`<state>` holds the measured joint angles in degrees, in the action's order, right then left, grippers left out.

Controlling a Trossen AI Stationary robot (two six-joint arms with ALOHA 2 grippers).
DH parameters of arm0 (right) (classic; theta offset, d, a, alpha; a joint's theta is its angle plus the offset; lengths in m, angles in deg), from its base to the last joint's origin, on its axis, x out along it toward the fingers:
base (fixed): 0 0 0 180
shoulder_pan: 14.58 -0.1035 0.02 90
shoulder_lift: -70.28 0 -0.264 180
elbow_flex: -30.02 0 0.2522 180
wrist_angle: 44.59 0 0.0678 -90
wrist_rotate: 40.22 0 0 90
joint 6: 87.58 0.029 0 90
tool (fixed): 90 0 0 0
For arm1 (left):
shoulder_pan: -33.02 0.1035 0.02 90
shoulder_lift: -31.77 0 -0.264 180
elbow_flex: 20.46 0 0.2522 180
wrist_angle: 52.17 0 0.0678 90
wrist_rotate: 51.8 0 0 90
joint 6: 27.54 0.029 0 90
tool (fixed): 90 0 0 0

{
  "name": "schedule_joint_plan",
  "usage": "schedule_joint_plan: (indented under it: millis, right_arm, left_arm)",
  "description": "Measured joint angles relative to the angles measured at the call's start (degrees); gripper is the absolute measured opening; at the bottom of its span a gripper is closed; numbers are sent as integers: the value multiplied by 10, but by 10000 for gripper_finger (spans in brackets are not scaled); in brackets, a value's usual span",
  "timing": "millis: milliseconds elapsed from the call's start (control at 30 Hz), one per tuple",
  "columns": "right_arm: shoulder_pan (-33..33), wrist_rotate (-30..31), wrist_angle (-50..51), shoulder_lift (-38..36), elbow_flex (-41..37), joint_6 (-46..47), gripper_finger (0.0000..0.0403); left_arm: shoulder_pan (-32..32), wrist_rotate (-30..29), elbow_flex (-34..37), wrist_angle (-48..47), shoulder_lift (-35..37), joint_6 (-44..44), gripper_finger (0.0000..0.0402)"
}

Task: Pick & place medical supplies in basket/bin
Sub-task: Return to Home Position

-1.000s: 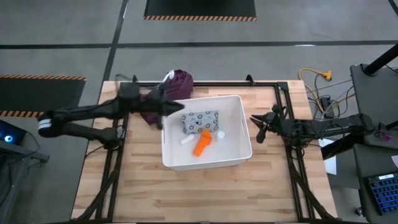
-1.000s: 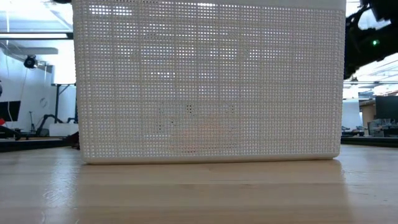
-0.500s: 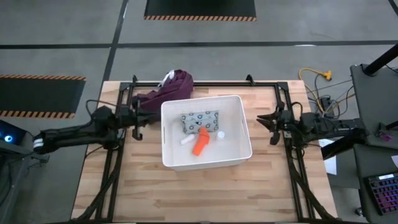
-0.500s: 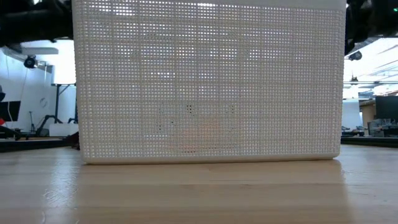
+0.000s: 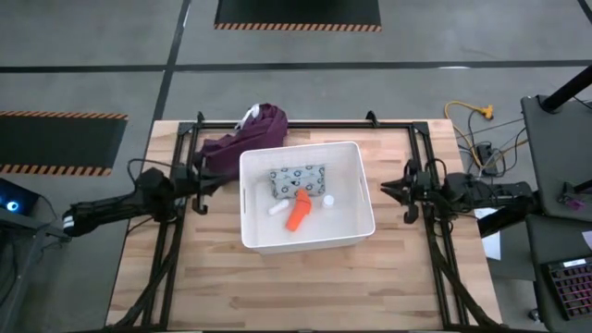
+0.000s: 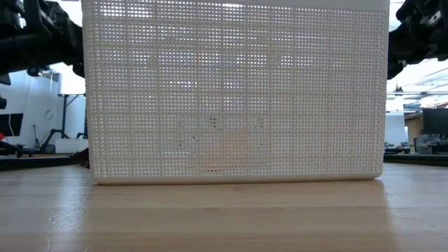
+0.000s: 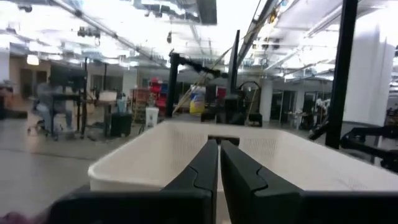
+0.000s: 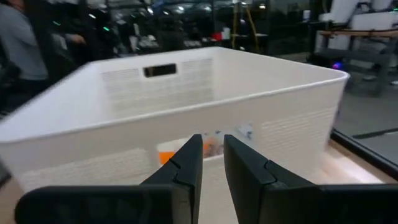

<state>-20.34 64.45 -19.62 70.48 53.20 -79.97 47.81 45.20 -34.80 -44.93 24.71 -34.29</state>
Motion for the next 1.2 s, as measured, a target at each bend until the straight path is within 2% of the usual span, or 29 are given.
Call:
schedule_joint_plan:
  millis: [100, 200, 533, 700, 900, 1200]
  right_arm:
    - [0, -33, -25, -2, -8, 7, 58]
    - [0, -57, -49, -1, -23, 9, 58]
    - [2, -40, -96, 1, -75, 10, 58]
    - [2, -21, -99, 3, -75, 2, 58]
    - [2, -12, -98, 3, -75, -50, 58]
    - [2, -12, -98, 3, -74, -48, 61]
  left_arm:
    - [0, 0, -3, -53, 1, 0, 1]
    - [0, 0, 0, -64, -2, 0, 1]
    - [0, 0, 0, -89, -8, 4, 1]
    - [0, -1, 0, -102, -8, 4, 1]
    - [0, -1, 0, -110, -12, 2, 1]
    - [0, -1, 0, -110, -17, 2, 1]
